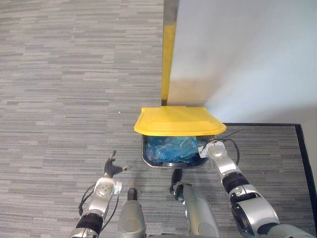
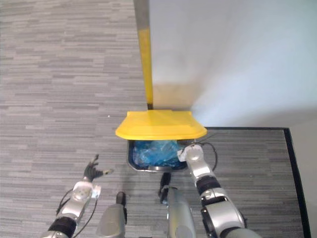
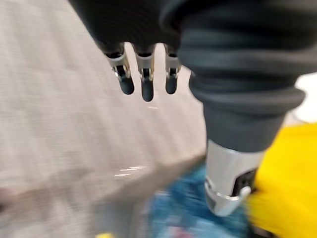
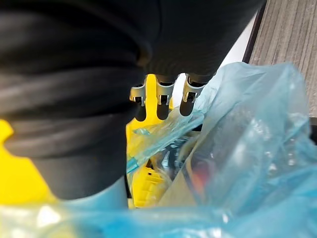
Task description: Gather rubbish on tea table into small bin, then transfer packed bag to large trash can.
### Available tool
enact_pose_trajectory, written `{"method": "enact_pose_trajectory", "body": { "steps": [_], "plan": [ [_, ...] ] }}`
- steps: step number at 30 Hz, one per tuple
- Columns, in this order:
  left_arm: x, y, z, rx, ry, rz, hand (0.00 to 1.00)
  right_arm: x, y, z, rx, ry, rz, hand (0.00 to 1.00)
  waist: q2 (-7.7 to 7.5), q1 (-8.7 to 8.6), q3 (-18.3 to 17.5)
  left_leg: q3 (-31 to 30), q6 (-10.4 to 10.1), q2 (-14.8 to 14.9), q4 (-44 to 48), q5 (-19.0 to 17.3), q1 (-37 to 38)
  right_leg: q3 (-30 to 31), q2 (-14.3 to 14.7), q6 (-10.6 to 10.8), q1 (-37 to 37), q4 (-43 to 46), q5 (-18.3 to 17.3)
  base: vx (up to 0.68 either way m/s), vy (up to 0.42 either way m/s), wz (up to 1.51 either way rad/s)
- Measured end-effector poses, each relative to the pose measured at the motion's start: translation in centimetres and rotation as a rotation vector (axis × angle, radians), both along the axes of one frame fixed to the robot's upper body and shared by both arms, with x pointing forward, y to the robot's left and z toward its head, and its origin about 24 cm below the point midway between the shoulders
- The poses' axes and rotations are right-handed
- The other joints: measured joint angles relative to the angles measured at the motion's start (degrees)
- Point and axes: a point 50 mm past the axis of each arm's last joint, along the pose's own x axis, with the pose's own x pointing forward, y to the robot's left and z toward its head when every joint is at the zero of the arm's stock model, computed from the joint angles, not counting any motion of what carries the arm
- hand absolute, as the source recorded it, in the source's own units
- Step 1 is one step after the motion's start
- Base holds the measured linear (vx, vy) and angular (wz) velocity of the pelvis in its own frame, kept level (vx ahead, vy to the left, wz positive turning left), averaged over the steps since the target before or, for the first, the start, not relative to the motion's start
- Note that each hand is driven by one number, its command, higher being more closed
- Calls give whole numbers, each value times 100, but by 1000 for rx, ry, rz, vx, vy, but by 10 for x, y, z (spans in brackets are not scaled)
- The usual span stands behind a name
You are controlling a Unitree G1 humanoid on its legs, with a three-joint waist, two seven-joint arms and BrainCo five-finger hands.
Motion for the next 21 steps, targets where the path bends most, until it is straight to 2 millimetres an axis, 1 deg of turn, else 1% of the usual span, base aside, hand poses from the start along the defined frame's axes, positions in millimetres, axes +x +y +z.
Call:
{"method": "enact_pose_trajectory", "body": {
  "steps": [1, 2, 3, 5, 6, 7, 8, 9, 10, 11, 12, 13, 14, 15, 16, 17, 18, 19, 20, 21],
  "plan": [
    [-9, 1, -8, -13, 43, 28, 0, -2, 3, -3, 8, 9, 4, 0, -10, 4, -2, 54, 76, -57, 27, -41, 35, 90, -14, 48, 4, 6, 30, -111, 104, -48],
    [-25, 0, -21, -30, 118, 58, 0, -5, 5, -8, 13, 25, 8, 0, -38, -4, -1, 198, 94, -143, 61, -52, 139, 244, -39, 163, 2, 3, 54, -126, 112, -58],
    [-38, -4, -31, -49, 176, 75, 0, -11, 8, -15, 18, 48, 18, 0, -54, 21, -8, 328, 159, -222, 104, -77, 235, 371, -64, 248, 28, -2, 126, -113, 111, -53],
    [-49, -9, -38, -70, 227, 81, 0, -19, 12, -25, 12, 83, 43, 0, -57, -9, -6, 422, 214, -240, 316, -168, 224, 432, -89, 293, 97, -3, 182, -134, 115, -36],
    [-54, -7, -40, -85, 241, 95, 0, -31, 17, -39, 18, 125, 54, 0, -113, -49, -18, 440, 286, -278, 598, -250, 209, 574, -113, 533, 115, -77, 338, -227, 139, -59],
    [-58, -12, -43, -113, 249, 112, 0, -43, 18, -50, 28, 160, 53, 0, -4, -54, -84, 542, 336, -21, 464, -179, 221, 531, -10, 913, 202, -176, 426, -227, 121, -57],
    [-60, -11, -44, -115, 255, 119, 0, -50, 21, -57, 41, 184, 56, 0, -40, -53, -113, 599, 373, -15, 397, -112, 177, 486, -80, 600, 35, 564, 132, -240, 48, -42],
    [-61, -9, -44, -112, 259, 126, 0, -60, 23, -67, 58, 218, 50, 0, -99, -101, -162, 609, 353, -17, 312, -21, 208, 487, -161, 407, -71, 1320, -205, -164, 31, -11],
    [-61, -8, -44, -110, 259, 132, 0, -71, 24, -76, 72, 252, 44, 0, -168, -136, -209, 604, 343, -14, 221, 61, 225, 507, -251, 471, -68, 1854, -400, -167, -8, -6],
    [-64, -4, -44, -106, 264, 143, 0, -97, 27, -95, 103, 328, 35, 0, -241, -133, -325, 620, 299, 0, 50, 217, 212, 605, -444, 513, 126, 2463, -709, -72, -64, -4],
    [-65, -4, -44, -105, 267, 146, 0, -103, 27, -99, 112, 346, 33, 0, -273, -134, -369, 622, 283, 12, 7, 259, 210, 650, -486, 516, 207, 2534, -786, -88, -143, -6],
    [-67, -3, -45, -106, 270, 150, 0, -115, 27, -108, 121, 381, 26, 0, -344, -145, -462, 626, 222, 41, -94, 336, 207, 725, -572, 552, 415, 2545, -930, -74, -203, -6],
    [-67, -2, -44, -114, 263, 165, 0, -136, 23, -120, 104, 438, 20, 0, -399, -140, -540, 619, 132, 35, -204, 458, 211, 758, -582, 833, 735, 2058, -1148, -80, -244, -15],
    [-67, -8, -46, -143, 263, 177, 0, -155, 12, -133, 92, 509, -26, 0, -296, -121, -703, 612, 130, 61, -565, 642, 239, 670, -409, 845, 915, 1413, -1281, -50, -193, -23],
    [-68, -14, -48, -166, 266, 179, 0, -164, 6, -139, 84, 547, -50, 0, -248, -114, -808, 602, 214, 60, -725, 705, 220, 671, -328, 813, 958, 1073, -1294, -24, -136, -55],
    [-70, -27, -51, -203, 276, 175, 0, -180, -8, -150, 72, 626, -106, 0, -202, -103, -970, 577, 310, 13, -1014, 811, 218, 671, -228, 677, 1134, 306, -1344, -70, -99, -72],
    [-69, -42, -54, -240, 290, 159, 0, -185, -23, -154, 75, 662, -174, 0, -46, -143, -1025, 555, 228, 91, -1227, 981, 247, 671, -69, 484, 1203, -176, -1122, -79, -70, -66],
    [-67, -48, -54, -251, 291, 139, 0, -187, -29, -154, 67, 664, -204, 0, -20, -244, -1043, 529, 296, 114, -1361, 1078, 302, 670, 1, 480, 1296, -386, -967, -74, -32, -32],
    [-66, -49, -54, -253, 292, 133, 0, -188, -31, -155, 65, 670, -214, 0, -21, -270, -1042, 522, 325, 123, -1403, 1102, 342, 662, 20, 477, 1351, -470, -915, -37, 6, -9],
    [-65, -50, -54, -261, 292, 125, 0, -199, -36, -159, 69, 705, -252, 0, -60, -277, -1075, 510, 345, 144, -1472, 1143, 452, 662, 66, 473, 1504, -665, -815, -79, 23, 1]
  ]
}}
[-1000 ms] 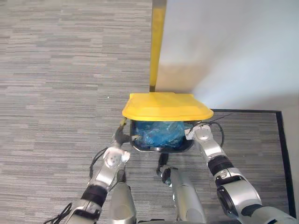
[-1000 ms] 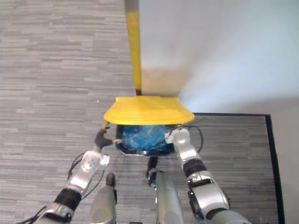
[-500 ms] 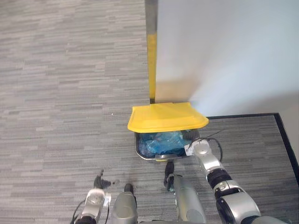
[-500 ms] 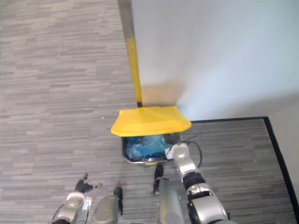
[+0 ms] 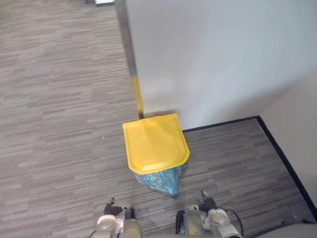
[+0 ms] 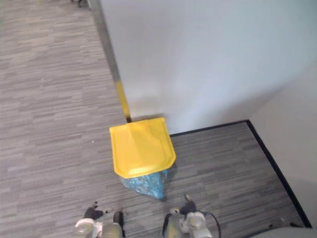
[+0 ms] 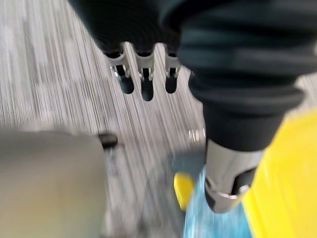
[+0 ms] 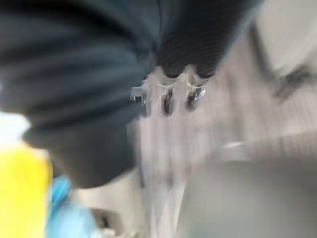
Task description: Gather rubbish on tea table into small bin, then transfer packed bag to large trash can.
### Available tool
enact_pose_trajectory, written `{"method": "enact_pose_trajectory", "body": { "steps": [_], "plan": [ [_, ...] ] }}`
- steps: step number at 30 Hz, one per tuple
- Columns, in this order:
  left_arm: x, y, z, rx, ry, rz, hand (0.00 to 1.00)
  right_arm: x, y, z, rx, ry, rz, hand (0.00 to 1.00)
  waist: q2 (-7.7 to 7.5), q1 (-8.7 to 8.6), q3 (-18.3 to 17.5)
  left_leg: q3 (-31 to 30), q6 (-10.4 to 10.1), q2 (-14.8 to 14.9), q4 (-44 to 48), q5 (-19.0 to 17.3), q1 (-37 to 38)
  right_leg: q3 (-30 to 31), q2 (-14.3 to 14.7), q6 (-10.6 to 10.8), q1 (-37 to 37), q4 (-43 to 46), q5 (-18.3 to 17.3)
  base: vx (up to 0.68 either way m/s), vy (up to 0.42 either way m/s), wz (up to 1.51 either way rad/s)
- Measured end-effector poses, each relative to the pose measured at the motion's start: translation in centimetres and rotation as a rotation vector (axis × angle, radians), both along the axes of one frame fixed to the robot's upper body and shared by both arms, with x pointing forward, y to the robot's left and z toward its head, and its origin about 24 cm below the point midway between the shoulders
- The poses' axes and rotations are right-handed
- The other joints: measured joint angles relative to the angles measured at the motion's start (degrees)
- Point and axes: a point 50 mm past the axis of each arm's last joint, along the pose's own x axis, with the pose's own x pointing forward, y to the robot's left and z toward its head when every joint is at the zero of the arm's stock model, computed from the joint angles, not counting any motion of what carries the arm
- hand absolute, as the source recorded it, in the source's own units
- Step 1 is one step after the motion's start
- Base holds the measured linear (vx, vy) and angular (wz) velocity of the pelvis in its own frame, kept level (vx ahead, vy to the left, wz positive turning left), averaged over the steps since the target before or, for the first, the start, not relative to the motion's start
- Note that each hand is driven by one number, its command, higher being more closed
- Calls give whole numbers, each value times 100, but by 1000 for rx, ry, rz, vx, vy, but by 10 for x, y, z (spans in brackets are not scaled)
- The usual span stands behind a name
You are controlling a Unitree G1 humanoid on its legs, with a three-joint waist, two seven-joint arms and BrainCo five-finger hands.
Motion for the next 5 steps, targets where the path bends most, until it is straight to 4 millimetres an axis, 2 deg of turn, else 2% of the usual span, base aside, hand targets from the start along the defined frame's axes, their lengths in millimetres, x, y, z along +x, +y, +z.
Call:
{"method": "enact_pose_trajectory", "body": {
  "steps": [3, 5],
  "plan": [
    [-3, 4, -1, 8, 11, 4, 0, -12, -4, -3, -11, 26, -37, 0, -104, 7, -97, -38, -10, -46, -6, 7, -25, -10, -8, 104, 98, -300, 142, -92, 51, 5],
    [-7, 8, -2, 16, 26, 9, 0, -13, -5, -4, -7, 33, -62, 0, -115, 16, -108, -19, 1, -108, -76, 24, -34, 19, -55, 202, 186, -516, 271, -51, 80, -1]
  ]
}}
